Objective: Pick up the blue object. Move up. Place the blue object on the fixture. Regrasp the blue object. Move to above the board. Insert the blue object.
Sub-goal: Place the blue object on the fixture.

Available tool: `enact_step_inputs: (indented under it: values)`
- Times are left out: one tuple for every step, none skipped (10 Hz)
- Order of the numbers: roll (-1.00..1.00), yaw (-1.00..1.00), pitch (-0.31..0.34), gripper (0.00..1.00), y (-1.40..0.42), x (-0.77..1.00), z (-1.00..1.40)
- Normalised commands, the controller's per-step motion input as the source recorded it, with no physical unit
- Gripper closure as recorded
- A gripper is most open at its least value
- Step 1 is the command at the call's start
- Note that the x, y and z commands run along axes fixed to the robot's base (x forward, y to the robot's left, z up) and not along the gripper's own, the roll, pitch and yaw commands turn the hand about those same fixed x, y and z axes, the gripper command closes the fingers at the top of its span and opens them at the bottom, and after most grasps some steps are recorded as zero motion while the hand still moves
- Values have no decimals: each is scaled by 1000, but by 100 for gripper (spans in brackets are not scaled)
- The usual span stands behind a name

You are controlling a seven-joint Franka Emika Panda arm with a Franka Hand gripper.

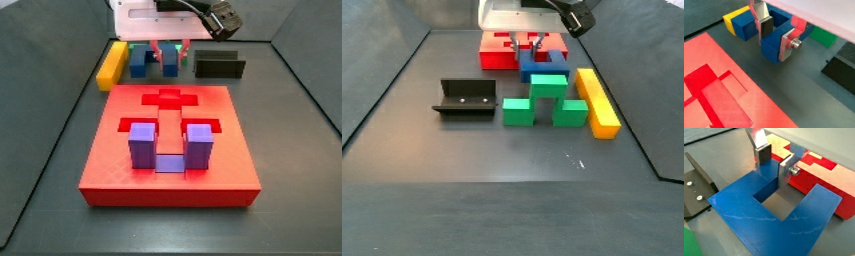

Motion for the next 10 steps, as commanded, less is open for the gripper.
enact_step_inputs:
  values:
    - [-251, -151, 0, 100, 220, 649, 494]
    - [-331, -177, 0, 100, 229, 1000, 497]
    - [-423, -323, -69, 100, 240, 940, 177]
    - [-531, -380, -126, 100, 246, 857, 249]
    - [-494, -374, 0, 100, 240, 903, 254]
    - [-503, -266, 0, 100, 271, 903, 231]
    - [-351, -280, 0, 100, 203, 1000, 254]
    - [-234, -194, 91, 100, 240, 1000, 243]
    - [-189, 0, 180, 100, 237, 909, 77]
    - [-183, 0, 214, 100, 243, 1000, 26]
